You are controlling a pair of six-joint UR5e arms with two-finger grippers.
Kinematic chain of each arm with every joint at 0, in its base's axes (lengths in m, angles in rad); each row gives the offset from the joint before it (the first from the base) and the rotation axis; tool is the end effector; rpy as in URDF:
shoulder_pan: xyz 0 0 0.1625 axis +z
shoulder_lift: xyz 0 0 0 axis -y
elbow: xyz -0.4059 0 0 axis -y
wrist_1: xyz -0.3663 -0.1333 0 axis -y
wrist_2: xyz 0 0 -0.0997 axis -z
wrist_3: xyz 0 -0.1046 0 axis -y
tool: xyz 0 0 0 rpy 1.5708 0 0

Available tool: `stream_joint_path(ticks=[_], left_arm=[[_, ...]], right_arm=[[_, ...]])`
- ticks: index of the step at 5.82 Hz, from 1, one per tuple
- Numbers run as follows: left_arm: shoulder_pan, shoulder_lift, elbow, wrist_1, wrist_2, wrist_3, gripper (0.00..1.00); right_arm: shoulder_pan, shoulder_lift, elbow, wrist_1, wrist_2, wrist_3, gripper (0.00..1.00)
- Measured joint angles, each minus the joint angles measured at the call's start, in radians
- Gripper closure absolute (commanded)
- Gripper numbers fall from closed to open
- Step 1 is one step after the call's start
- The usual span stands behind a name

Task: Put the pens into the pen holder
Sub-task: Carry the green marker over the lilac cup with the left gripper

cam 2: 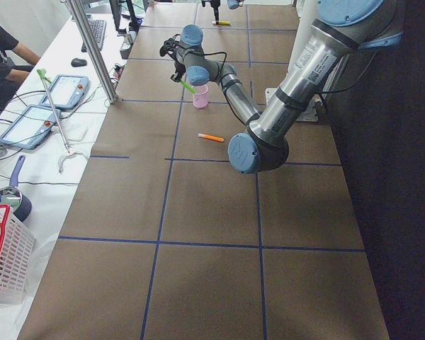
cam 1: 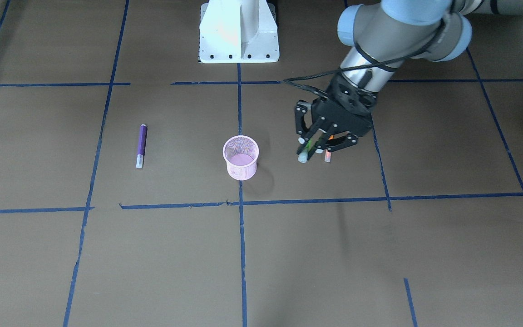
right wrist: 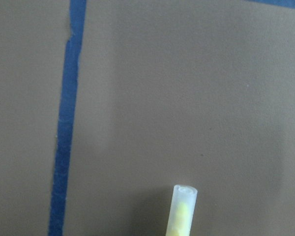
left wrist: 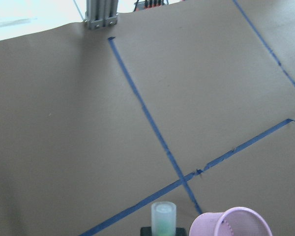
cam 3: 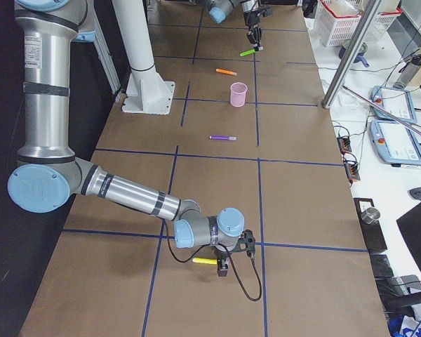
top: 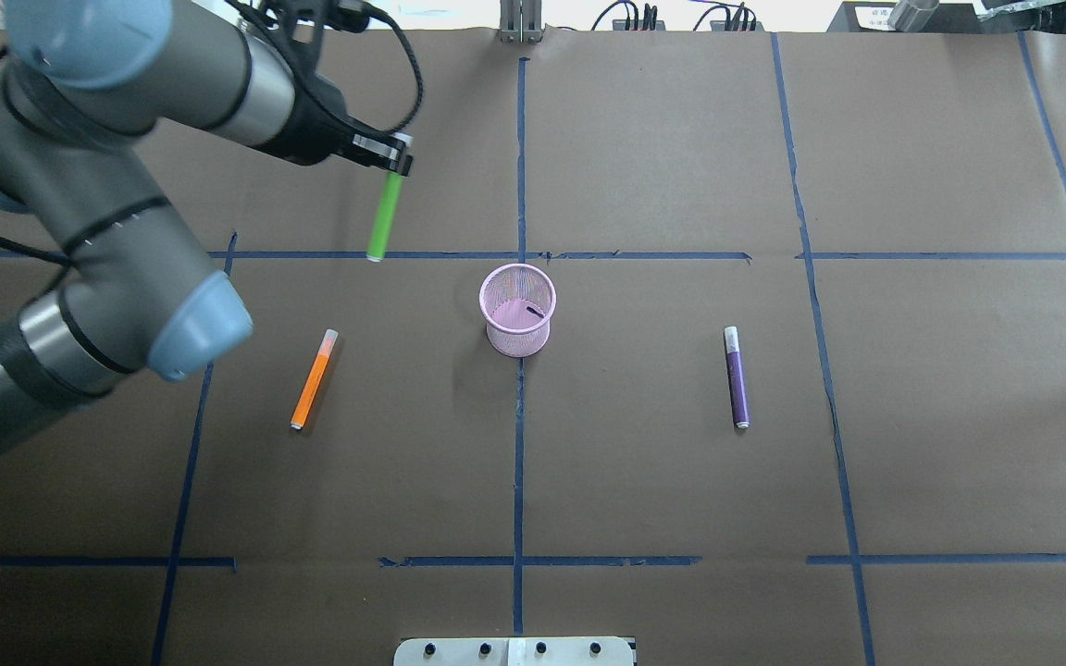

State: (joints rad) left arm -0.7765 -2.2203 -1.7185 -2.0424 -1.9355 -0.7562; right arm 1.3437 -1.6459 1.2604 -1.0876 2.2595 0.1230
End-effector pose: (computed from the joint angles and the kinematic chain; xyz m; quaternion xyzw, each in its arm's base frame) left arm 0.3781 -0.5060 0.1576 0.3141 0.5123 0.1225 0.7899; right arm -0.0286 -0.4204 0.7756 -0.0135 -0.3400 -0.0654 0.9380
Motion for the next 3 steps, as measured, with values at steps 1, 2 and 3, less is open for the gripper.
stream_joint_path(ticks=[1, 2, 3], left_arm=[[0.059, -0.032, 0.039, -0.099, 0.104, -0.03, 1.0], [0.099, -0.051, 0.081, -0.197, 0.172, -0.075, 1.0], [0.14, -0.06, 0.118, -0.278, 0.241, -0.101, 1.0]], right_arm=[[0.0, 0.0, 0.0, 0.0, 0.0, 0.0, 0.0], [0.0, 0.0, 0.001, 0.0, 0.0, 0.0, 0.0], [0.0, 0.0, 0.001, 0.0, 0.0, 0.001, 0.0]])
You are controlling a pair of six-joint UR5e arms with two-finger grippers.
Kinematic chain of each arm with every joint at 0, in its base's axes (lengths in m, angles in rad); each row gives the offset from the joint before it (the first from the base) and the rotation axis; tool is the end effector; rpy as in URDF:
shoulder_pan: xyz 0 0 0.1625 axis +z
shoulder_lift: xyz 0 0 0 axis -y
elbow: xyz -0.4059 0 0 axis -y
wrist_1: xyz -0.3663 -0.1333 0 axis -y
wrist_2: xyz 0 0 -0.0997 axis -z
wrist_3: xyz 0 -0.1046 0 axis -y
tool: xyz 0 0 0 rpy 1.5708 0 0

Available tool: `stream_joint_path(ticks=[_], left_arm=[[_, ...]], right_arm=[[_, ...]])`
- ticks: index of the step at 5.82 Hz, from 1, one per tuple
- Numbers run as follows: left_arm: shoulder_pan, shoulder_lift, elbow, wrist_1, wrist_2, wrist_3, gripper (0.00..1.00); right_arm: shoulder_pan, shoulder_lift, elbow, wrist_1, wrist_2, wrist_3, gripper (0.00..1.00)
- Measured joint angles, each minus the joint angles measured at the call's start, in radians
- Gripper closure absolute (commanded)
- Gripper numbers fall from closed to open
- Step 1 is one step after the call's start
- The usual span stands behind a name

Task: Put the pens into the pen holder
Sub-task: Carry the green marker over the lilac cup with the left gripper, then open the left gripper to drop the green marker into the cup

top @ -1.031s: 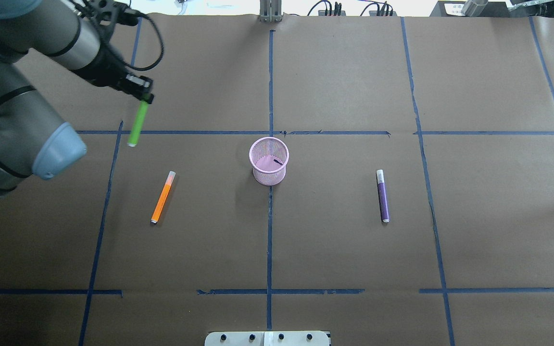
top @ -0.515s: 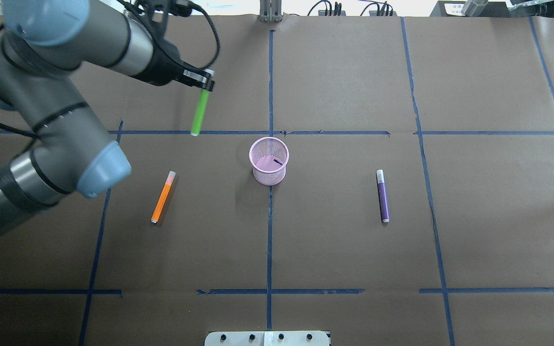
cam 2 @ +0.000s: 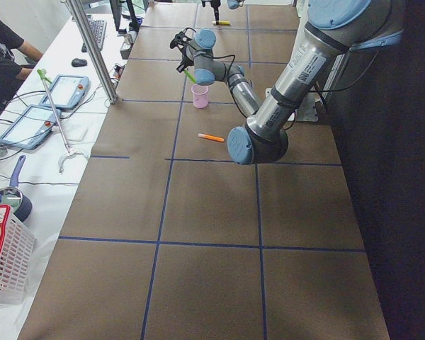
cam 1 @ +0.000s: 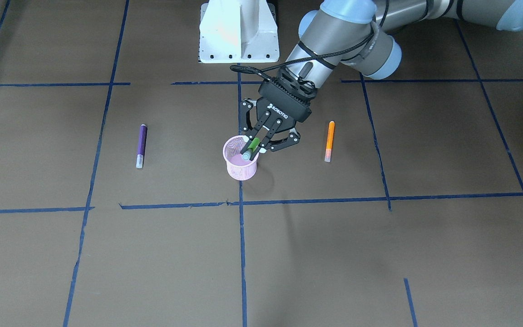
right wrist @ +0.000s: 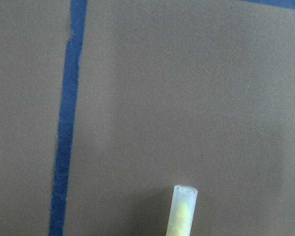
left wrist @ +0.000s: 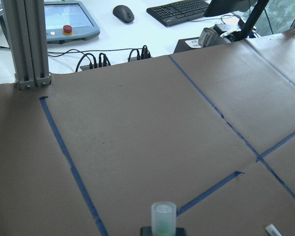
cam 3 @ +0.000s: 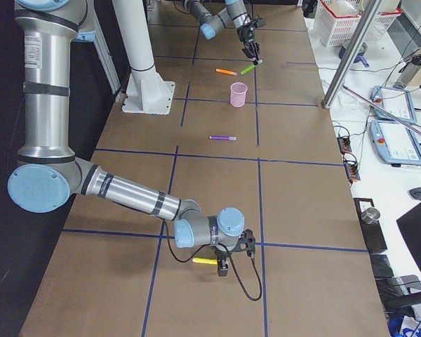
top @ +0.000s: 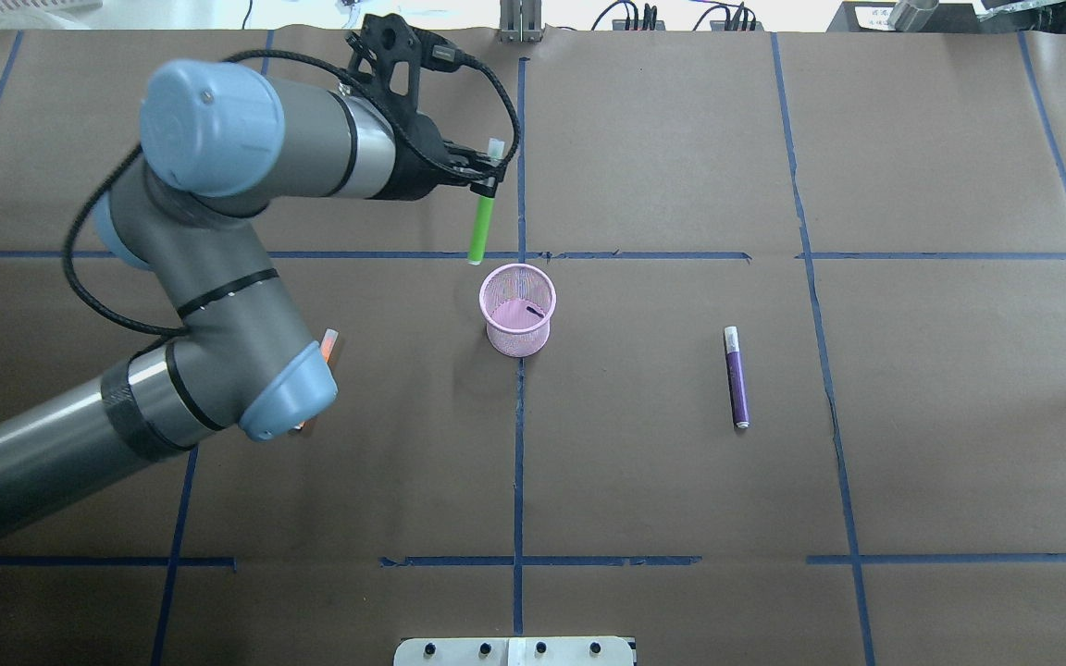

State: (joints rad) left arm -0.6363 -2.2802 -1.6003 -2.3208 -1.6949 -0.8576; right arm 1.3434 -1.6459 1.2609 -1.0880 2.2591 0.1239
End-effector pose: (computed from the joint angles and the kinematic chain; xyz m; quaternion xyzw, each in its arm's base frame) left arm 0.4487 -0.4811 0.1329 0.3869 0.5566 0.0702 0.7319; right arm -0.0287 -0.4205 0.7755 -0.0136 -0.3399 -0.0651 0.9381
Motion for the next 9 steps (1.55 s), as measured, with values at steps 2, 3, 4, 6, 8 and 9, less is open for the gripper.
stream_joint_path(ticks=[2, 3, 4, 6, 8, 9], left_arm=[[0.061, -0.002, 0.083, -0.126, 0.061, -0.01, 1.0], [0.081, 0.001, 0.126, -0.175, 0.075, -0.01, 1.0], [0.097, 0.004, 0.147, -0.195, 0.089, -0.011, 1.0], [0.109, 0.012, 0.159, -0.202, 0.095, -0.011, 0.6], [0.111, 0.015, 0.161, -0.203, 0.096, -0.02, 0.0], [0.112, 0.015, 0.159, -0.203, 0.096, -0.037, 0.0]], right_arm=[[0.0, 0.0, -0.001, 0.0, -0.001, 0.0, 0.0], [0.0, 0.0, -0.001, -0.001, -0.001, 0.0, 0.0], [0.0, 0.0, -0.002, -0.001, -0.001, 0.0, 0.0], [-0.001, 0.0, -0.003, -0.001, -0.001, 0.0, 0.0], [0.0, 0.0, -0.003, -0.001, 0.0, 0.001, 0.0], [0.0, 0.0, -0.004, -0.001, -0.001, 0.001, 0.0]])
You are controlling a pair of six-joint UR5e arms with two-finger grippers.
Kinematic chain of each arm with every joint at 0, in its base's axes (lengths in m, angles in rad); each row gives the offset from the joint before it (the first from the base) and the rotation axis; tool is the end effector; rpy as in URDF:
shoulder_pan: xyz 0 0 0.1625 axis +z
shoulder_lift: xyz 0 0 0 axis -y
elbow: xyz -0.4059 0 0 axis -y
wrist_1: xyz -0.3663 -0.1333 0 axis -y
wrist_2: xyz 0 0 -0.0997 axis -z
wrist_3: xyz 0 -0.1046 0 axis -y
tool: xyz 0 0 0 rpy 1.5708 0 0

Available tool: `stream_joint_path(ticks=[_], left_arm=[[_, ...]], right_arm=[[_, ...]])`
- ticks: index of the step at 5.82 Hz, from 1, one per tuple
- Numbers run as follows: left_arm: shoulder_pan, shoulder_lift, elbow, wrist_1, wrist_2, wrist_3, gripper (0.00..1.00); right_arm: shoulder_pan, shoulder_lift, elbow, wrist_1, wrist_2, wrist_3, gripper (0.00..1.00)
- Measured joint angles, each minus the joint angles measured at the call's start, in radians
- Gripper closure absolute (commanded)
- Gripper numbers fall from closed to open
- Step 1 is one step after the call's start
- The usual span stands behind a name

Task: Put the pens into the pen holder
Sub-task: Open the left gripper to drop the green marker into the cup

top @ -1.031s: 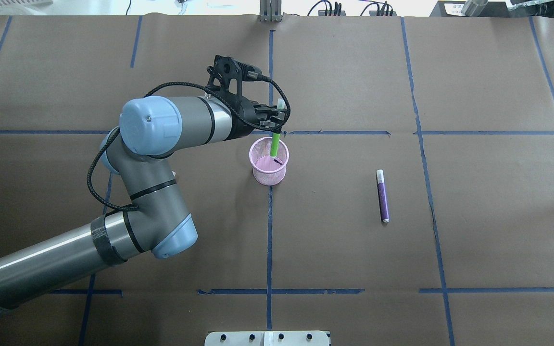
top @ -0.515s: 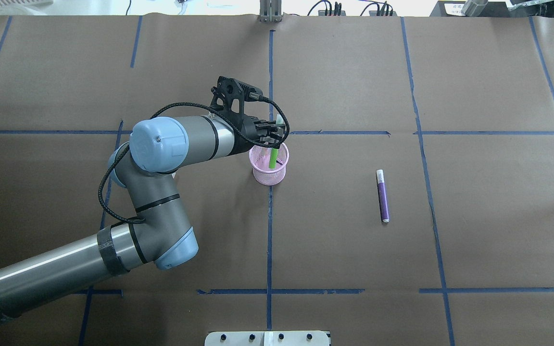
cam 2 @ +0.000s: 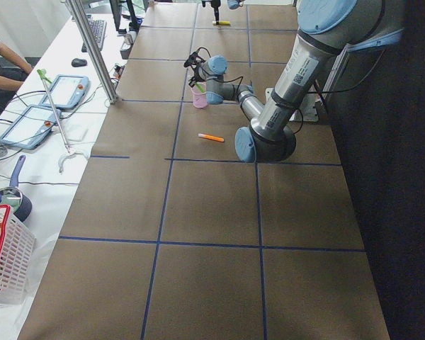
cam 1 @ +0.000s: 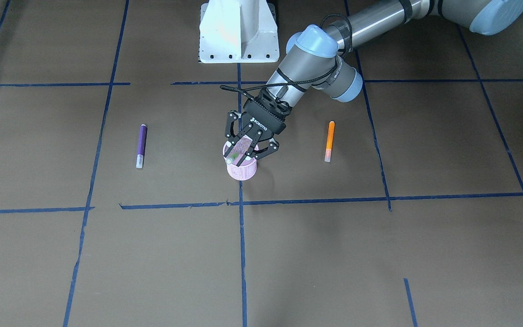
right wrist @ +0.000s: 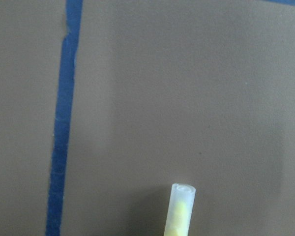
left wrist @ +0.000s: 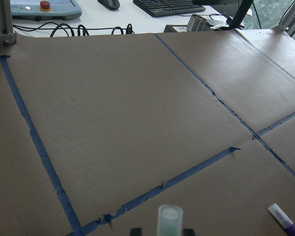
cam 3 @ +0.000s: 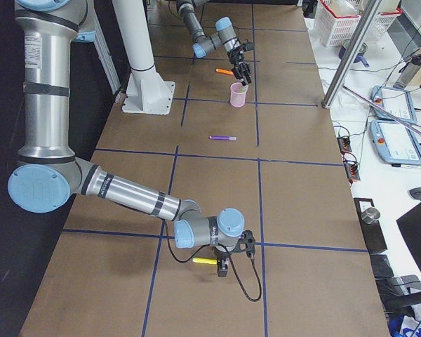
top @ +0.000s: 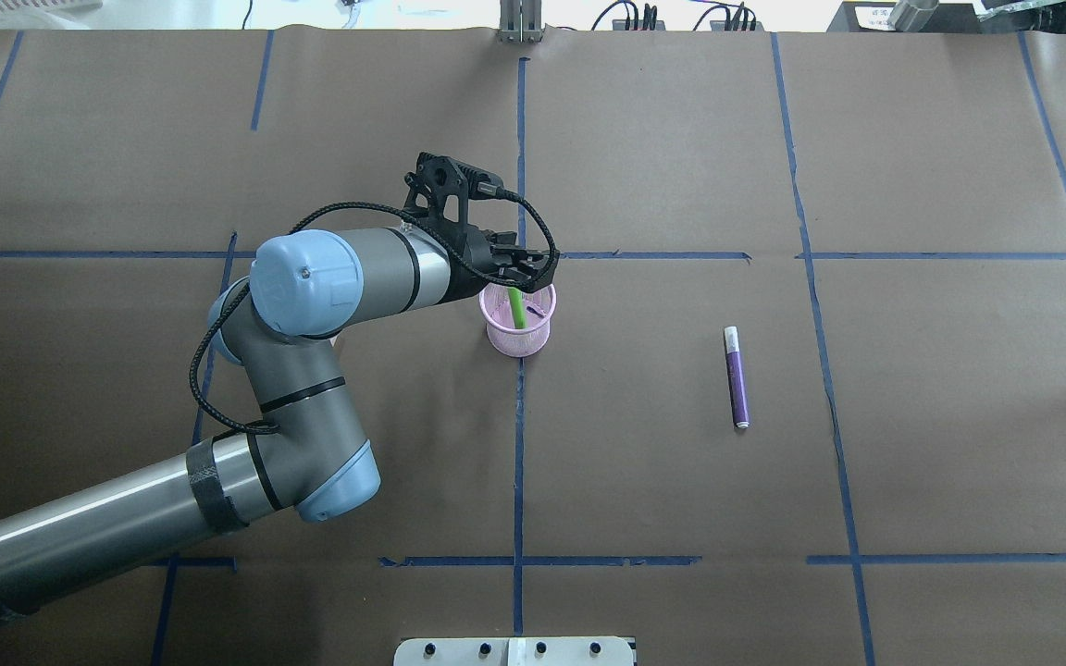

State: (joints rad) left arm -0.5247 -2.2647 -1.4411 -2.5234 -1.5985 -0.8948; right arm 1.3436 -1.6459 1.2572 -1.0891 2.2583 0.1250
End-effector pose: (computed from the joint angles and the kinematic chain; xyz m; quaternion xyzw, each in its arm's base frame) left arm 0.5223 -0.4530 0.1847 0.3802 0.5731 0.0644 0.7231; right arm -0.0283 -0.4197 0.7773 -0.0159 -0.3391 -0.0637 0.9385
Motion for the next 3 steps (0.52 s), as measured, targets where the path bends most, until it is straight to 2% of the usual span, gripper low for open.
stream_joint_path(ticks=[2, 3], left_arm=[[-0.014, -0.002, -0.007, 0.007, -0.004, -0.018, 0.0], [-0.043, -0.003, -0.01, 0.029, -0.036, -0.036, 0.0]], right_arm=[[0.0, 0.0, 0.0, 0.0, 0.0, 0.0, 0.01], [-0.001, 0.0, -0.003, 0.0, 0.0, 0.0, 0.07]])
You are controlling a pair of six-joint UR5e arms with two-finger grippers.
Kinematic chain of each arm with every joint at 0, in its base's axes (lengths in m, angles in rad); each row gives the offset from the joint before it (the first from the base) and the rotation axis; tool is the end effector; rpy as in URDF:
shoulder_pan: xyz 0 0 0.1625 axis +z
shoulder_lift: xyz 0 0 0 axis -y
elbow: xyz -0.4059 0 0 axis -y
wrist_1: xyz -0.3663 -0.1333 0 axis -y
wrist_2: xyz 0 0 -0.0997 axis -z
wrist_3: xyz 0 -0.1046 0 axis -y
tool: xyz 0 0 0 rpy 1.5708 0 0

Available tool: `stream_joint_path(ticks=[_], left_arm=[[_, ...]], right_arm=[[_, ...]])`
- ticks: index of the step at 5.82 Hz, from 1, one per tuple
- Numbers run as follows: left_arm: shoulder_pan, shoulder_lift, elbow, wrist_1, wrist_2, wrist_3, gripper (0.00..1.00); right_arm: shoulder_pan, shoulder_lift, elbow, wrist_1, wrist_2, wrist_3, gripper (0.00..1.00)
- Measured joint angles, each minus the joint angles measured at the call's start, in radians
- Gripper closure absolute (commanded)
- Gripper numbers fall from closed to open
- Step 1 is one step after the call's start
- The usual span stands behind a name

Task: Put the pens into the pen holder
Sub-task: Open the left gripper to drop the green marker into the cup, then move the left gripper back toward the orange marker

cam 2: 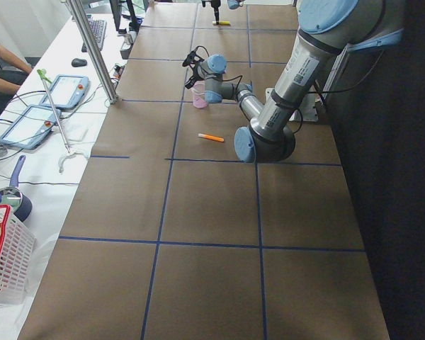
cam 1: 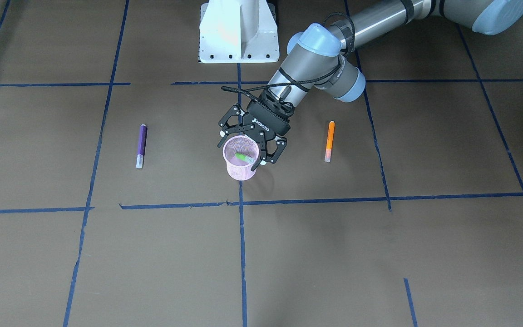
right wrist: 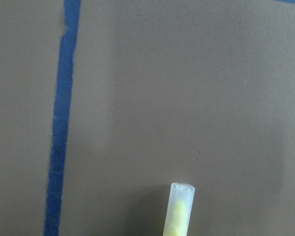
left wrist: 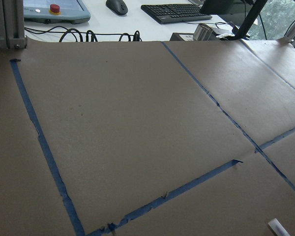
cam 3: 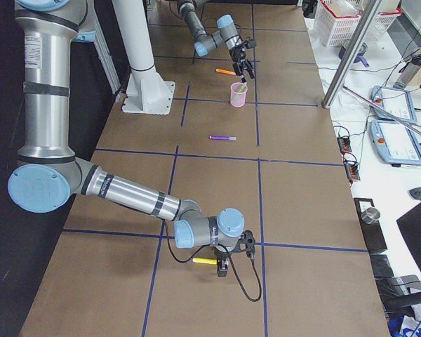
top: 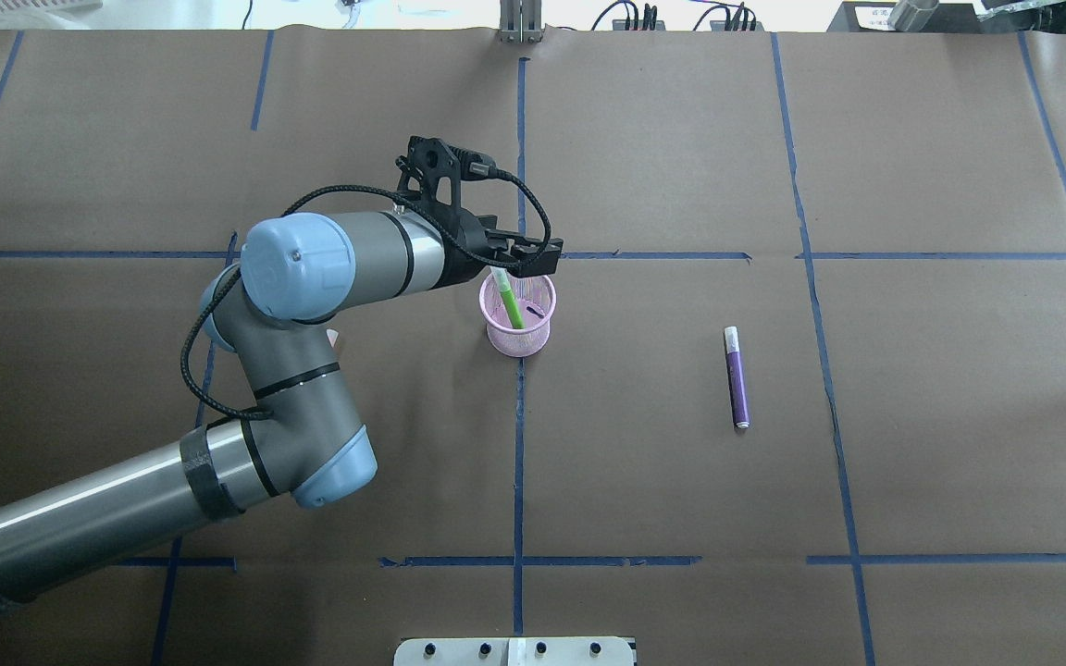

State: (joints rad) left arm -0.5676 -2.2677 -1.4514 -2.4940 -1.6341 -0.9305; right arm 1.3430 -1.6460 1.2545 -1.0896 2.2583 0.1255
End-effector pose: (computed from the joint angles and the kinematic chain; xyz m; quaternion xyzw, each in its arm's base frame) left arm 0.5040 -0.4716 0.1816 0.3680 0.5741 0.0481 0.7298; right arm -0.0284 -0.4190 0.7786 -0.0176 -0.3389 -0.0632 0.9385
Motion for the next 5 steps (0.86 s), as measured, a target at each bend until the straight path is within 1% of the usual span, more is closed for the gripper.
stream_joint_path(ticks=[1, 2, 3, 4, 5], left_arm=[[-0.048, -0.003, -0.009, 0.064, -0.074, -0.023, 0.0], [-0.105, -0.007, -0.026, 0.158, -0.167, -0.033, 0.0], [-0.165, -0.01, -0.039, 0.26, -0.28, -0.036, 0.0], [-0.218, -0.011, -0.045, 0.346, -0.395, -0.035, 0.0], [-0.257, -0.009, -0.046, 0.413, -0.486, -0.03, 0.0]], right_arm=[[0.0, 0.0, -0.003, -0.001, 0.001, 0.0, 0.23], [0.0, 0.0, -0.006, -0.002, 0.002, 0.0, 0.34], [0.0, 0.0, -0.007, -0.002, 0.003, 0.004, 0.48], [0.0, 0.0, -0.007, -0.003, 0.003, 0.01, 0.76], [0.0, 0.0, -0.006, -0.003, 0.004, 0.013, 0.89]])
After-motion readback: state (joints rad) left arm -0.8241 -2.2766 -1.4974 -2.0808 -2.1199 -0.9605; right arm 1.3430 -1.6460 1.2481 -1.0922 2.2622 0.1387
